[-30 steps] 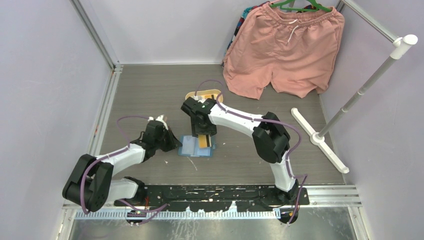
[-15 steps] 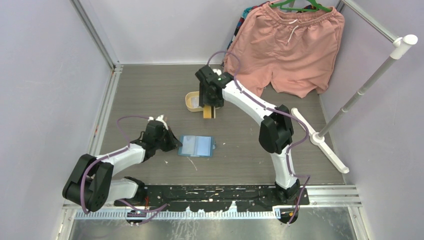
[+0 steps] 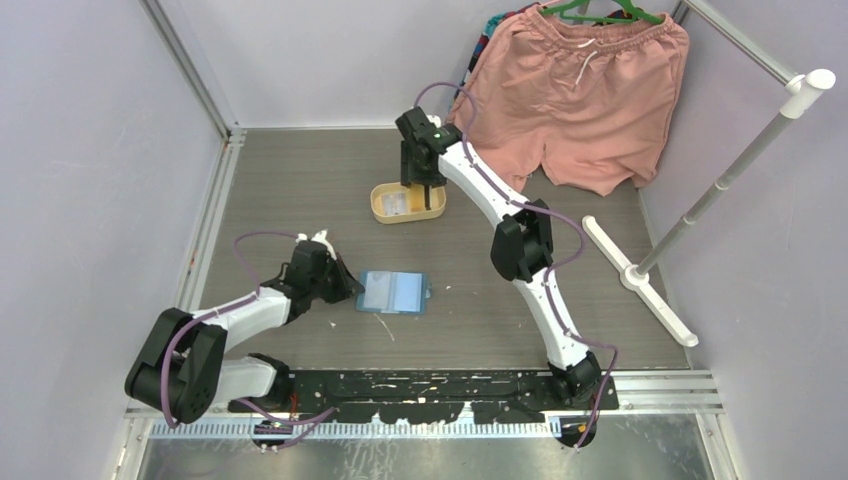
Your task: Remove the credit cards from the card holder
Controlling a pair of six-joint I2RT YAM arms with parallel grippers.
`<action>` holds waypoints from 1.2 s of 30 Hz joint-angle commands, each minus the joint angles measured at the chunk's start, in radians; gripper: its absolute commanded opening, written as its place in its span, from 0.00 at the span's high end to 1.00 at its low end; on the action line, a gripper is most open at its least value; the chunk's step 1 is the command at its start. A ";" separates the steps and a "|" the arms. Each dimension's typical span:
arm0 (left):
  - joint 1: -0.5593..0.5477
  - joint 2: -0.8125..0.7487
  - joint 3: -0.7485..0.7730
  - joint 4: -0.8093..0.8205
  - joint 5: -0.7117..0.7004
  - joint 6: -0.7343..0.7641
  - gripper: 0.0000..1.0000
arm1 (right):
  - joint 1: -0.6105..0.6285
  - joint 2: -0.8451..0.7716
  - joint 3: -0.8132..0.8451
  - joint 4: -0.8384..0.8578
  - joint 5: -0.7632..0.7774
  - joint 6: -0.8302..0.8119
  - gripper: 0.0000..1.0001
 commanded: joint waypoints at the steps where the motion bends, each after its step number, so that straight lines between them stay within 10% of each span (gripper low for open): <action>1: 0.005 0.017 -0.005 -0.031 -0.030 0.025 1.00 | -0.025 0.004 0.109 0.019 0.038 -0.052 0.47; 36: 0.005 0.039 0.027 -0.058 -0.045 0.037 1.00 | 0.007 0.011 -0.136 0.302 0.121 -0.136 0.47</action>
